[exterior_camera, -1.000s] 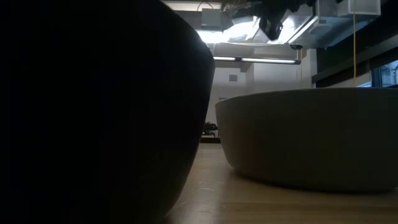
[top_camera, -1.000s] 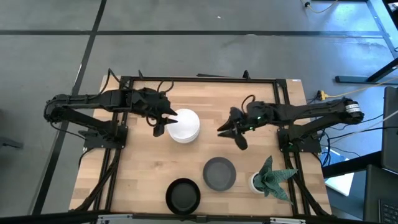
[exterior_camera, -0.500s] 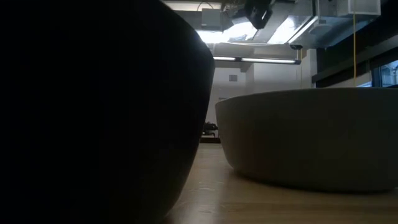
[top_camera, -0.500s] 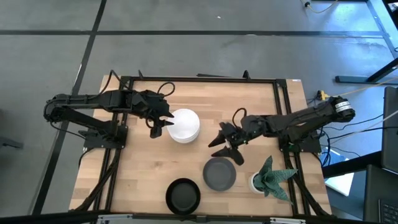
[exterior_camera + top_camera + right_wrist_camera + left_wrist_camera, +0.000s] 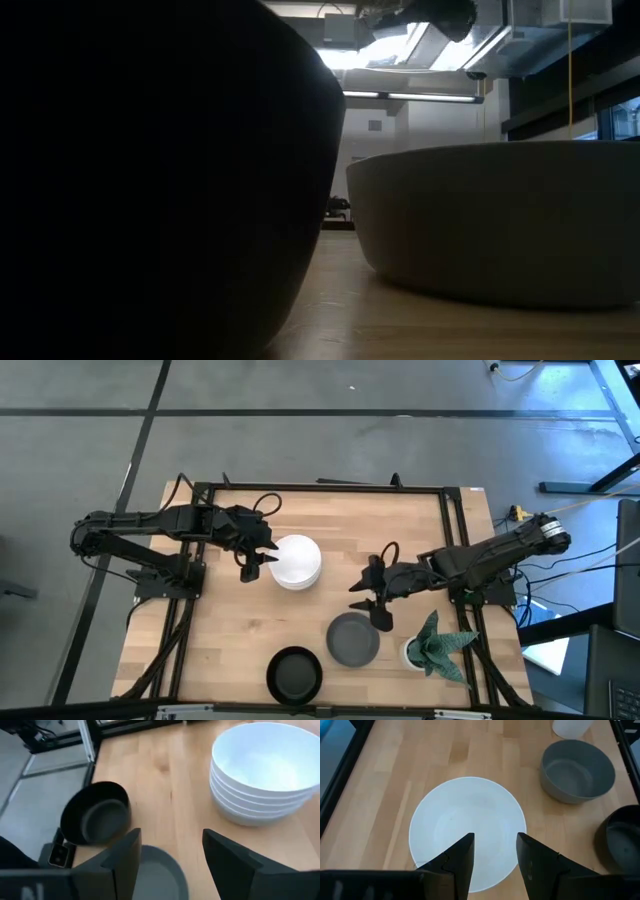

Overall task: Nest bowls inside each other
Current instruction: Stack the gray bowl on the white bowl

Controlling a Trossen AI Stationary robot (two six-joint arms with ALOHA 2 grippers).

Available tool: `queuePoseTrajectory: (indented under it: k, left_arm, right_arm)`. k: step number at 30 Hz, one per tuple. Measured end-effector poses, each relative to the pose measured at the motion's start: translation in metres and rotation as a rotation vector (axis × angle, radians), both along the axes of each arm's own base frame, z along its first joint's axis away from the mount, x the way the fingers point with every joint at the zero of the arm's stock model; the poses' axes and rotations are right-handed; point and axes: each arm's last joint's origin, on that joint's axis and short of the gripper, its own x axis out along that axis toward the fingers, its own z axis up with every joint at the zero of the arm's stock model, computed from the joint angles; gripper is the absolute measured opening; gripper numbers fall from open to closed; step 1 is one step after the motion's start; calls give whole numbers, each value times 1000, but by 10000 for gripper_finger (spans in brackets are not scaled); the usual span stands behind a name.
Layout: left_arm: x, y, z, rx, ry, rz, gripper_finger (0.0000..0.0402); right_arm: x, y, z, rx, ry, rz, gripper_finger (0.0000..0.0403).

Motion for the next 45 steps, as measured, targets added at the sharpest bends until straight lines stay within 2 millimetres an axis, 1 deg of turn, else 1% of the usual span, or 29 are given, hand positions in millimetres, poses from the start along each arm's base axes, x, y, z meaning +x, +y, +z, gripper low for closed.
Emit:
queuePoseTrajectory:
  k: [3, 7, 12, 19, 25, 30, 36, 42, 45]
  left_arm:
    - [0, 0, 0, 3, 1, 3, 141]
    - [0, 0, 0, 3, 1, 3, 141]
    - [0, 0, 0, 3, -2, 4, 141]
    - [0, 1, 0, 13, -2, 18, 141]
    - [0, 1, 0, 15, -2, 20, 141]
    - [0, 1, 0, 15, -2, 20, 141]
    - [0, 1, 0, 15, -1, 19, 141]
    - [0, 1, 0, 15, -1, 20, 141]
    - [0, 1, 0, 15, 0, 19, 141]
  right_arm:
    - [-6, 2, -3, 4, 76, -37, 212]
    - [-11, 4, -20, 25, 228, -99, 212]
    - [0, 11, -41, 16, 305, -108, 212]
    - [14, 17, -76, 57, 457, -137, 212]
    - [22, 20, -97, 51, 528, -161, 212]
    - [25, 21, -110, 35, 569, -169, 212]
    - [30, 17, -122, 23, 604, -189, 212]
    - [33, 10, -124, 28, 611, -214, 210]
    - [34, 6, -124, 34, 612, -229, 197]
